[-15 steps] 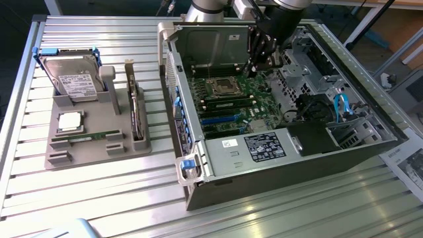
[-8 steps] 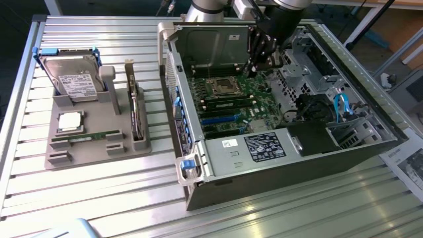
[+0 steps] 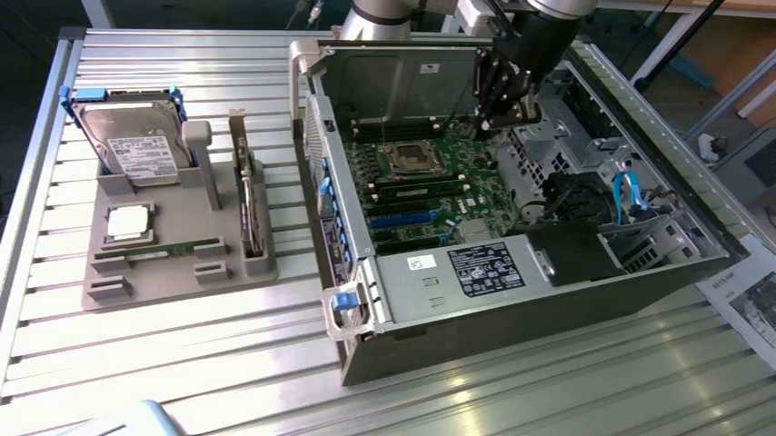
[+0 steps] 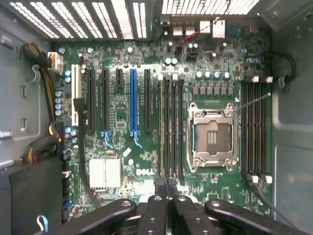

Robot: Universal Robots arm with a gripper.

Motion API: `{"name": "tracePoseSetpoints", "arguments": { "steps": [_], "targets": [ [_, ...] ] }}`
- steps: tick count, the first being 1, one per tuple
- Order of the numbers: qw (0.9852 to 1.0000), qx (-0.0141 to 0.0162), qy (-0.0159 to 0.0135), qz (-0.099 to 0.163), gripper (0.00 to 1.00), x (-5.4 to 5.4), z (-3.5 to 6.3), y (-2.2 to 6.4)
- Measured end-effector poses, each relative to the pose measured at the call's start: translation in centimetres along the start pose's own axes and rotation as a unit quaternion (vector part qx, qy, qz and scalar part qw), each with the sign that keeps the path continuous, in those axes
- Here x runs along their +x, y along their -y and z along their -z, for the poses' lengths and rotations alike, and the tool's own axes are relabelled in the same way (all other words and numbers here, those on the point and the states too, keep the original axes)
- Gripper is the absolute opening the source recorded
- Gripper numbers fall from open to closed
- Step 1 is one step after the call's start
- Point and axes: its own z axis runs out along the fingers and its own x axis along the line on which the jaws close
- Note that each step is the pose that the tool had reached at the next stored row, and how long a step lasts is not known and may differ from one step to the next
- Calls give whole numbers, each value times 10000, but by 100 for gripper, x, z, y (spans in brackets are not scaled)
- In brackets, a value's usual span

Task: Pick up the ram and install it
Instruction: 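Press down the ram until it locks into place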

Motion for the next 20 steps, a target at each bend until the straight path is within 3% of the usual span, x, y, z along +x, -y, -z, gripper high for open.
{"name": "tracePoseSetpoints", "arguments": {
  "steps": [6, 14, 20],
  "targets": [
    [10000, -1, 0, 0, 10, -2, 6, 152],
    [10000, 1, 1, 0, 10, -1, -5, 156],
    [10000, 4, 0, 0, 10, 1, -121, 160]
  ]
}}
